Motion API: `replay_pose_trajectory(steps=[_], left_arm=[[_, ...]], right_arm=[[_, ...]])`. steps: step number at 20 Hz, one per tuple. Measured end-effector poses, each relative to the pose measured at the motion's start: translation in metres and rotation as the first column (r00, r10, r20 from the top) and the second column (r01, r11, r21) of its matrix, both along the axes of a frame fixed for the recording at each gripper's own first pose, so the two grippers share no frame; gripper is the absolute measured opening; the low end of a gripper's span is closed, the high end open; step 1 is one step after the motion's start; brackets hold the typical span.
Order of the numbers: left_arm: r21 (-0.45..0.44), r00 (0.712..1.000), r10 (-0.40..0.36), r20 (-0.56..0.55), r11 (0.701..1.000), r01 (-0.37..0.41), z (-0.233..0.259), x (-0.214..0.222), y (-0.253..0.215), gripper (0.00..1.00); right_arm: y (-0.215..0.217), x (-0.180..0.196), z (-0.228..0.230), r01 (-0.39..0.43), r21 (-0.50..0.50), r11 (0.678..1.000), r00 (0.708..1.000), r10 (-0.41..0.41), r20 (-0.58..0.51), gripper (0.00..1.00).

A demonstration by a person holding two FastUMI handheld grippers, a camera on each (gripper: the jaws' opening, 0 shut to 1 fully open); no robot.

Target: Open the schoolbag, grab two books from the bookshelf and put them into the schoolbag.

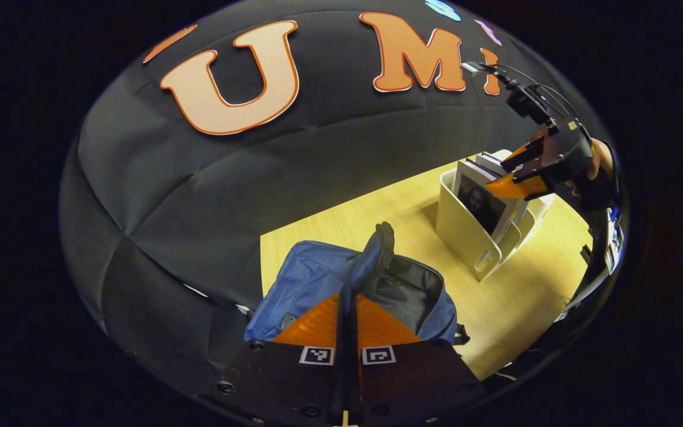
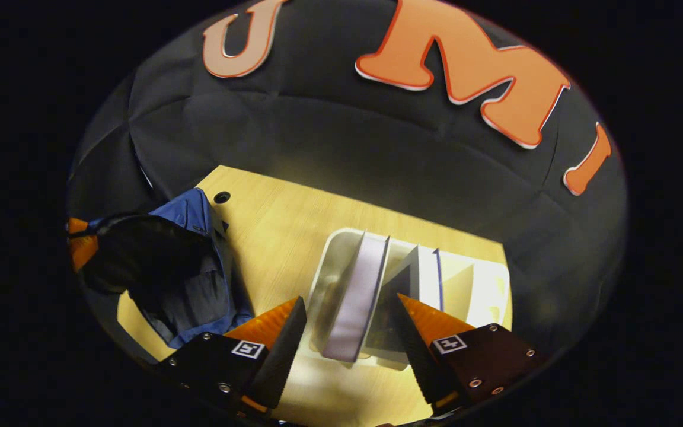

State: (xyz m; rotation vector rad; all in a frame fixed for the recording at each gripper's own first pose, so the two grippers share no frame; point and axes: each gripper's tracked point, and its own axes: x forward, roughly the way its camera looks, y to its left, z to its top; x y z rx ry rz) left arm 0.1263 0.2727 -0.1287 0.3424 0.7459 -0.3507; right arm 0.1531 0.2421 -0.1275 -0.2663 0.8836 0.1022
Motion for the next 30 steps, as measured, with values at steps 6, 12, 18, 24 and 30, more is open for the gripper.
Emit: replay_pose_trajectory(steps=[6, 12, 18, 24, 30], left_arm=[[-0.034, 1.0, -0.007, -0.021, 0.999, 0.006, -0.008, 0.005, 0.006, 0.03], [-0.052, 0.999, -0.015, -0.032, 0.999, 0.013, -0.017, 0.004, 0.012, 0.03], [-0.061, 0.999, -0.033, -0.035, 0.998, 0.031, -0.02, 0.007, 0.011, 0.03], [-0.017, 0.996, -0.076, -0.046, 0.997, 0.075, -0.008, 0.012, 0.009, 0.03], [0.045, 0.992, -0.111, -0.053, 0.993, 0.113, 0.017, 0.024, 0.012, 0.02]], right_arm=[[-0.006, 0.011, -0.035, 0.093, -0.041, 0.995, 0.966, -0.1, -0.237, 0.58], [-0.006, 0.01, -0.057, 0.176, -0.065, 0.982, 0.898, -0.187, -0.398, 0.44], [-0.015, 0.003, -0.034, 0.2, -0.047, 0.979, 0.895, -0.202, -0.398, 0.32], [-0.033, -0.024, 0.031, 0.222, 0.052, 0.974, 0.925, -0.193, -0.327, 0.31], [-0.01, -0.06, 0.096, 0.172, 0.238, 0.956, 0.971, -0.124, -0.204, 0.31]])
